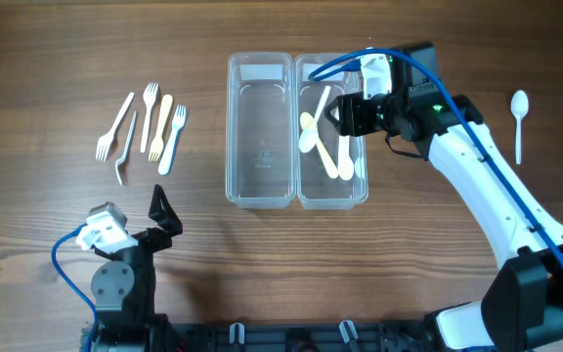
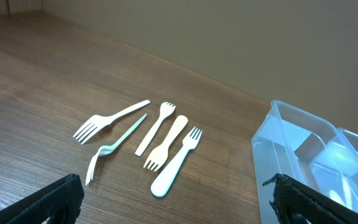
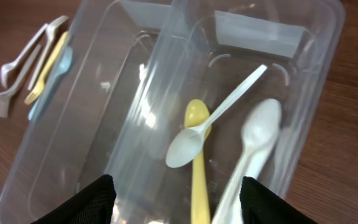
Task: Pack container
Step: 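Place the white spoon into the right container, then grasp the last white spoon with the right gripper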
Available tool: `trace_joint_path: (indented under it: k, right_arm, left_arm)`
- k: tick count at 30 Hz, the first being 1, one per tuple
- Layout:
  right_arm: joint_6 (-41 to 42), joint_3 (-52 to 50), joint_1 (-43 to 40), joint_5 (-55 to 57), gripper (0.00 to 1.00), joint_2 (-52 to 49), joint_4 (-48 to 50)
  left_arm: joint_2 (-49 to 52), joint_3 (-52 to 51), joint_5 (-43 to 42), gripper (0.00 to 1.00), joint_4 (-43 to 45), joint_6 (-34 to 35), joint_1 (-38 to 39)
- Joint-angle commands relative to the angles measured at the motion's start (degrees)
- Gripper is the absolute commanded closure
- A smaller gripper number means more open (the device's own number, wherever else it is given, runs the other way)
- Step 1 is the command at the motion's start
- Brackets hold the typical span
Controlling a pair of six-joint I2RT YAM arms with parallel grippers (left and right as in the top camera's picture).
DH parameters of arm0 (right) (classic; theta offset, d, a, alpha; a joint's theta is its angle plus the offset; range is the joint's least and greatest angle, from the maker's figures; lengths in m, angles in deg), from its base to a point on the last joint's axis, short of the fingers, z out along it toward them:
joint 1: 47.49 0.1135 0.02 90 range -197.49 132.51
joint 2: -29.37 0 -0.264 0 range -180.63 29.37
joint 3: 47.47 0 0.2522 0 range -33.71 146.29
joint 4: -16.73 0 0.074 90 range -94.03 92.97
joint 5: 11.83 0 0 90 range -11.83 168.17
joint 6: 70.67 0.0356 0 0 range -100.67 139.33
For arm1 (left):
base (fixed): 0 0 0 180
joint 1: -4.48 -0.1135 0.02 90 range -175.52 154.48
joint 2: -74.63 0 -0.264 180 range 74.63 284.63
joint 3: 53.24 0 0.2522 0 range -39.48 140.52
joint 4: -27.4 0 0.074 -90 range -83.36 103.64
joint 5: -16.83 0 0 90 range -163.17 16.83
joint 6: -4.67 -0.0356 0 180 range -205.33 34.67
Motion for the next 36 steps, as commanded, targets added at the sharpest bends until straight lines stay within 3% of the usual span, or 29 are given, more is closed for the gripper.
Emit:
trace_joint_path:
  k: [1,5,10,11,13,16,21,25,36]
  right_arm:
    - [0.09,-0.42,-4.55,11.23,0.36,0.74,-1.60]
    - [-1.86,-0.42,-14.80,21.77,0.36,1.68,-3.50]
    - [-4.57,-0.42,-33.46,22.43,0.35,1.66,-1.68]
    - [-4.79,-0.42,-36.15,22.40,0.27,1.66,-0.70]
    - [-4.68,-0.42,-41.51,22.38,0.01,1.66,2.95]
    - [-4.85,-0.42,-45.62,20.20,0.00,1.66,4.50]
    - [-16.76,-0.42,-47.32,14.36,0.06,-1.20,11.15]
    - [-23.21,-0.42,-47.32,14.14,0.04,-6.21,15.10]
    - [-23.78,-0.42,-47.32,6.40,0.07,-22.95,22.12]
  left_arm:
    - [-0.28,-0.37,0.50,0.00,0.24,-0.92,-0.46]
    - [-0.28,-0.37,0.50,0.00,0.24,-0.94,-0.46]
    - [-0.28,-0.37,0.50,0.00,0.24,-0.94,-0.46]
    - [-0.28,-0.37,0.50,0.00,0.24,-0.92,-0.46]
    - [-0.28,-0.37,0.50,0.00,0.24,-0.92,-0.46]
    - [-0.28,-0.37,0.50,0.00,0.24,-0.92,-0.46]
    - [-0.28,-0.37,0.50,0.00,0.24,-0.94,-0.46]
    - [-0.28,-0.37,0.50,0.00,0.24,-0.92,-0.46]
    - [-0.28,-0.37,0.50,0.00,0.24,-0.92,-0.46]
